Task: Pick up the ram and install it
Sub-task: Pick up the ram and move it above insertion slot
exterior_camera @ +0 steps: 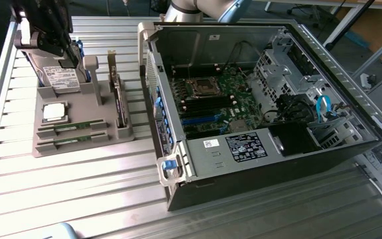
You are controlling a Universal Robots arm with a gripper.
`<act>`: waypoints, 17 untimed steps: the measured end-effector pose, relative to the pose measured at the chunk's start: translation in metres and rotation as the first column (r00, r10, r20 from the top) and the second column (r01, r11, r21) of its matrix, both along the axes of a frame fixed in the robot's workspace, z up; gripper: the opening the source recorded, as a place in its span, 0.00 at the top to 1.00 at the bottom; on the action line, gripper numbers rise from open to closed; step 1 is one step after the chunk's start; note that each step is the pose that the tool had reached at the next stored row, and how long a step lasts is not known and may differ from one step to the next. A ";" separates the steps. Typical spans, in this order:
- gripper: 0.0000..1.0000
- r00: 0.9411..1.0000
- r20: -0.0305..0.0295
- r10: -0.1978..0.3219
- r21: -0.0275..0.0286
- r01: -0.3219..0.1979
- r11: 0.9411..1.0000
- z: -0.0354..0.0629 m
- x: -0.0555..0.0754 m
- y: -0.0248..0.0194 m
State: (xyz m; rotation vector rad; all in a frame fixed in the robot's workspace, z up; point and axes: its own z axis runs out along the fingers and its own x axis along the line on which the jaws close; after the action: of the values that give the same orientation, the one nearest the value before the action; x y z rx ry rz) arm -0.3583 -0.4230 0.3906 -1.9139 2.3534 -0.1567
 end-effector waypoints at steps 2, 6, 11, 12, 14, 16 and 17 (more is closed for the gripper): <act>0.90 1.000 0.000 0.018 0.000 -0.018 1.000 -0.0001 0.000 0.0000; 0.90 0.998 0.000 0.057 0.000 -0.057 0.998 -0.0001 0.000 0.0000; 0.90 0.997 0.000 0.071 0.000 -0.071 0.997 -0.0001 0.000 0.0000; 0.90 0.997 0.000 0.071 0.000 -0.071 0.997 -0.0001 0.000 0.0000; 0.90 0.997 -0.001 0.071 0.000 -0.071 0.997 -0.0001 0.000 0.0000; 0.90 0.997 -0.007 0.071 0.000 -0.071 0.997 -0.0001 0.000 -0.0001; 0.90 0.997 -0.015 0.071 0.001 -0.071 0.997 -0.0002 0.000 -0.0001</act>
State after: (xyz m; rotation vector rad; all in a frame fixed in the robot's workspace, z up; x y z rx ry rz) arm -0.3582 -0.4231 0.3905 -2.0023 2.2903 -0.1364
